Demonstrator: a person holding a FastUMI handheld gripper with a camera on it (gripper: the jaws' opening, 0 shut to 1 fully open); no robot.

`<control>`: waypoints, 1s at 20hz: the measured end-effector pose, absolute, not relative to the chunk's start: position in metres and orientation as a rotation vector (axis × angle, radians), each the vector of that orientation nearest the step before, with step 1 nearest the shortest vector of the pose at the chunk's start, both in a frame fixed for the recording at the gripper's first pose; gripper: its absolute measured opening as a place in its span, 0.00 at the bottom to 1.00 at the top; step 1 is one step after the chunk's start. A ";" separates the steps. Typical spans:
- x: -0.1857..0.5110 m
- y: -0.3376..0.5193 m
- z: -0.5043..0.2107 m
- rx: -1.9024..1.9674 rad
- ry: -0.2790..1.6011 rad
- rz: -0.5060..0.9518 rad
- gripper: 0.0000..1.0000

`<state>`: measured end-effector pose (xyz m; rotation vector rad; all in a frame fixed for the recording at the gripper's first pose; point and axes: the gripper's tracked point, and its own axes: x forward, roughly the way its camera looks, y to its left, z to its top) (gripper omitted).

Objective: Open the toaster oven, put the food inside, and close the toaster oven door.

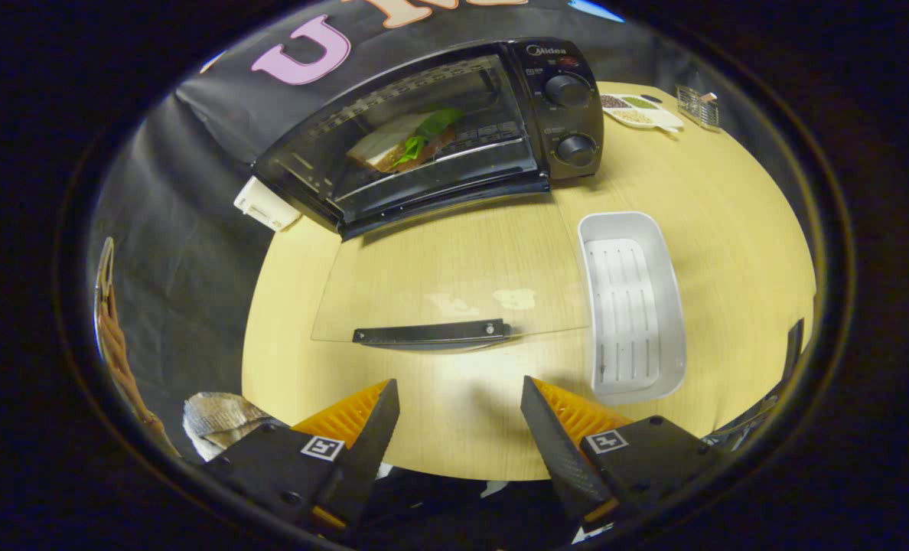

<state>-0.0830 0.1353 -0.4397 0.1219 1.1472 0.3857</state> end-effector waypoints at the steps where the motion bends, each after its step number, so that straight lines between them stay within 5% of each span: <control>1: -0.080 0.133 -0.443 0.110 1.147 0.378 0.98; 20: -0.031 0.143 -0.408 0.214 1.010 0.334 0.97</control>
